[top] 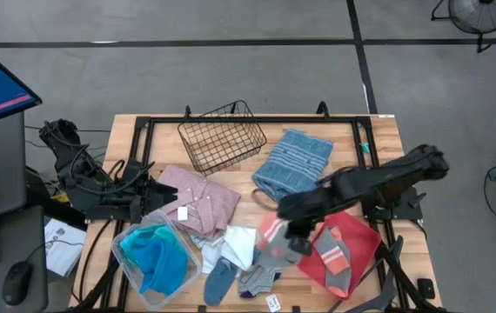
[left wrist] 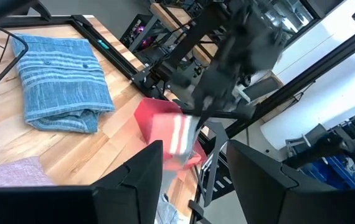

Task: Pick & Place Cloths
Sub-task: Put the gray patterned sock into the red bin

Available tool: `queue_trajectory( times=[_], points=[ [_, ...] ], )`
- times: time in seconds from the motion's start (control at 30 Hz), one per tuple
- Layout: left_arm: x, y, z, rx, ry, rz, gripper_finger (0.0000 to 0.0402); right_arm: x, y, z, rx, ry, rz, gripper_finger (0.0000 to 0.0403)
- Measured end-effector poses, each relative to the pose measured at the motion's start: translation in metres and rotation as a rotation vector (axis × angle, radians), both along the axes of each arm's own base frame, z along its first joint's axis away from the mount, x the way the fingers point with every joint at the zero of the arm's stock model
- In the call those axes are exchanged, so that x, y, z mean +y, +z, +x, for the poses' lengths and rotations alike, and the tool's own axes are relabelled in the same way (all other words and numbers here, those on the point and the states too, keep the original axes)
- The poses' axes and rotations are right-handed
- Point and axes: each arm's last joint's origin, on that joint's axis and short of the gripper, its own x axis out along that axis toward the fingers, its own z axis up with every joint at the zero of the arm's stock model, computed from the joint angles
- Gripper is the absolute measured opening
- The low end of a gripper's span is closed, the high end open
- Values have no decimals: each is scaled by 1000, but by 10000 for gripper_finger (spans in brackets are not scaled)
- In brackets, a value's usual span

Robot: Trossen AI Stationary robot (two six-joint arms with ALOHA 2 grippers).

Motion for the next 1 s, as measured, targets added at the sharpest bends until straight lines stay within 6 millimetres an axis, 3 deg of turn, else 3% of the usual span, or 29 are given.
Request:
queue_trajectory(
  times=[0.13,0.27,0.43,0.57,0.77,1.0],
  points=[
    [0,0,0,0,1,-1,163,-6,32,-43,4,-60,51,2],
    [0,0,0,-2,1,-3,163,-7,50,-88,86,-122,117,1],
    [0,0,0,-3,2,-5,163,-5,60,-137,232,-185,159,1],
    [0,1,0,-7,2,-9,163,-4,58,-162,386,-255,128,1],
    [0,1,0,-12,4,-15,163,4,44,-174,518,-313,39,0],
    [0,2,0,-17,4,-20,163,27,3,-160,642,-377,-89,0]
  ],
)
